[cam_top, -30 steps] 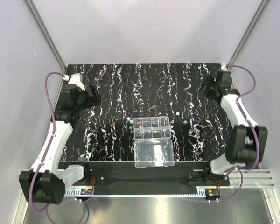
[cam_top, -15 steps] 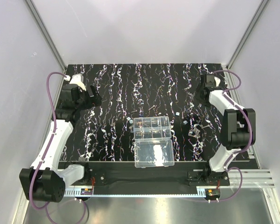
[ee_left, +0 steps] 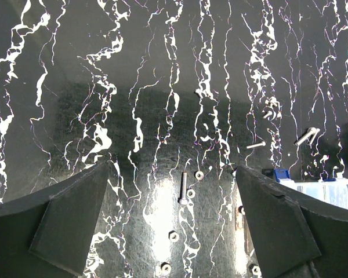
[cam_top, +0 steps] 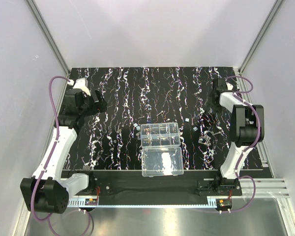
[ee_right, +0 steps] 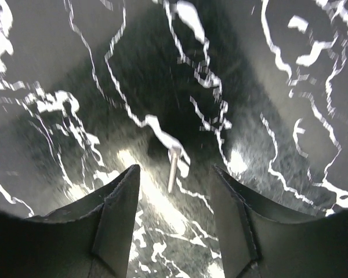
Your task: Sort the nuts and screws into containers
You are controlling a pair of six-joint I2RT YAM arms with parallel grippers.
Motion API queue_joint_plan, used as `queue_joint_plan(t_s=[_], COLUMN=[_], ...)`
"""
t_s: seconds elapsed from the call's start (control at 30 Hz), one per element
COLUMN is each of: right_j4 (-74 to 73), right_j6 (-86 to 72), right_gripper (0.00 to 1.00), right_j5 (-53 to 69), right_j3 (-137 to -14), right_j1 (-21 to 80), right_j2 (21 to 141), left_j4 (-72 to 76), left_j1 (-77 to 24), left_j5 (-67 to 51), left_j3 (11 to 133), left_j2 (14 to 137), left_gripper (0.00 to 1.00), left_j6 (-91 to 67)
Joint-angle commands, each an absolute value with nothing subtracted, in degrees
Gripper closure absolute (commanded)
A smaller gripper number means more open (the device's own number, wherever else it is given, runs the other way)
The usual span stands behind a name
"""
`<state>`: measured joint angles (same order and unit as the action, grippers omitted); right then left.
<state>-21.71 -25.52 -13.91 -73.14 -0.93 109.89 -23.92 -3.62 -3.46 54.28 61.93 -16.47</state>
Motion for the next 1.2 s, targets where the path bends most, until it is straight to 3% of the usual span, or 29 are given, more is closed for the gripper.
queue_joint_plan(t_s=[0.0, 0.4, 0.63, 0.87, 1.07, 1.17], right_j4=[-21.78, -25.83, -27.69, -29.18, -31.99, -32.26], right_j6=[-25.75, -25.4, -24.87, -24.7, -22.77, -22.41], right_gripper=[0.42, 0.51, 0.63, 0.66, 0.81, 0.99], right_j5=[-13.62, -10.64, -9.76, -10.46, -10.73, -10.72], right_j3=[-78.12, -80.24, -81.83, -81.65, -82.44, -81.74], right_j1=[-1.49, -1.49, -1.49, -1.49, -1.41, -1.14], right_j2=[111.7, 114.78, 116.54, 116.98, 118.91, 118.39], left_j4=[-22.5, -22.94, -23.2, -23.03, -23.12, -23.29], left_j1=[-3.34, -3.34, -3.34, -3.34, -3.34, -3.34], left_j5=[-4.04, -4.04, -3.96, -3.78, -4.22, -3.87], left_j3=[55.2, 55.02, 54.84, 54.32, 54.32, 53.97], left_j2=[61.44, 61.26, 60.73, 59.85, 59.5, 58.8], left_gripper=[0.01, 0.01, 0.01, 0.01, 0.01, 0.01], left_j6=[-15.73, -15.82, -15.91, -15.91, -16.08, -16.17])
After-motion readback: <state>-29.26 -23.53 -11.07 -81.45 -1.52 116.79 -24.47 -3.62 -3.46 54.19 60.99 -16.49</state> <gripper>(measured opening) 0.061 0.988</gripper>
